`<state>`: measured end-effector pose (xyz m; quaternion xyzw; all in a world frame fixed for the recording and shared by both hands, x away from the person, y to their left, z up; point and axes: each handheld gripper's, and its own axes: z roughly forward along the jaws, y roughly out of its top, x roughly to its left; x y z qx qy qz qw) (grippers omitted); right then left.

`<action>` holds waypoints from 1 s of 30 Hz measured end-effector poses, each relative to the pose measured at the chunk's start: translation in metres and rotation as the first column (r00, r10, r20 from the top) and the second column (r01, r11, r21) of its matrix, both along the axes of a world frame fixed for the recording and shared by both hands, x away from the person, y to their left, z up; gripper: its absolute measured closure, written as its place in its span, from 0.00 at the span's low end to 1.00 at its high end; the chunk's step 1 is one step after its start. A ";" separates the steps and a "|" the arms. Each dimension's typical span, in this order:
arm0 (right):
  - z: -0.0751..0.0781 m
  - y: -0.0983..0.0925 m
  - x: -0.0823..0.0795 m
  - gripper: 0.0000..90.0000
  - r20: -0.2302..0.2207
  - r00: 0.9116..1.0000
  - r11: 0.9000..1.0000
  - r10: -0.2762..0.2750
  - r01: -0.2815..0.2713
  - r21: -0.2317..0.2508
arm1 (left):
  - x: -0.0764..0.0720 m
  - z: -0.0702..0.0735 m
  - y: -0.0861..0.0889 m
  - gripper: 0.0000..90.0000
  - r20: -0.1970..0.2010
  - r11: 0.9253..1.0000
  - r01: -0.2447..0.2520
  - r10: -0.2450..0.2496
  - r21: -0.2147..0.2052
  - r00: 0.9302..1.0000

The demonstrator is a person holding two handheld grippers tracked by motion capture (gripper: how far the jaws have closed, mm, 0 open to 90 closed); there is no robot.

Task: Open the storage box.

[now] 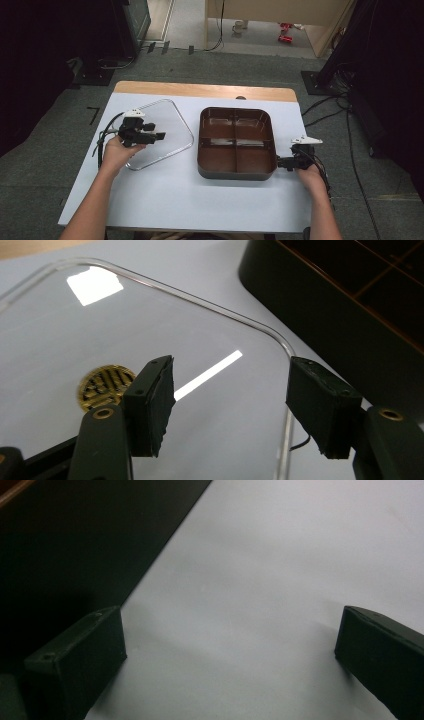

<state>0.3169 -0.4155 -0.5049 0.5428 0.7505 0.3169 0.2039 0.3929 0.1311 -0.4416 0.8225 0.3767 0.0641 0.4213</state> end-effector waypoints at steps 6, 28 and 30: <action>0.000 0.000 0.000 0.00 0.001 1.000 1.000 0.000 0.000 0.001 | -0.016 -0.007 -0.009 0.41 -0.020 1.000 0.022 -0.022 -0.015 1.000; 0.000 0.000 0.000 0.00 0.000 1.000 1.000 0.000 0.000 0.000 | -0.062 -0.039 -0.064 0.34 -0.024 0.973 0.228 -0.228 0.041 0.973; 0.000 0.000 0.000 0.00 0.000 1.000 1.000 0.000 0.000 0.000 | -0.063 -0.041 -0.066 0.33 -0.033 0.970 0.241 -0.240 0.038 0.970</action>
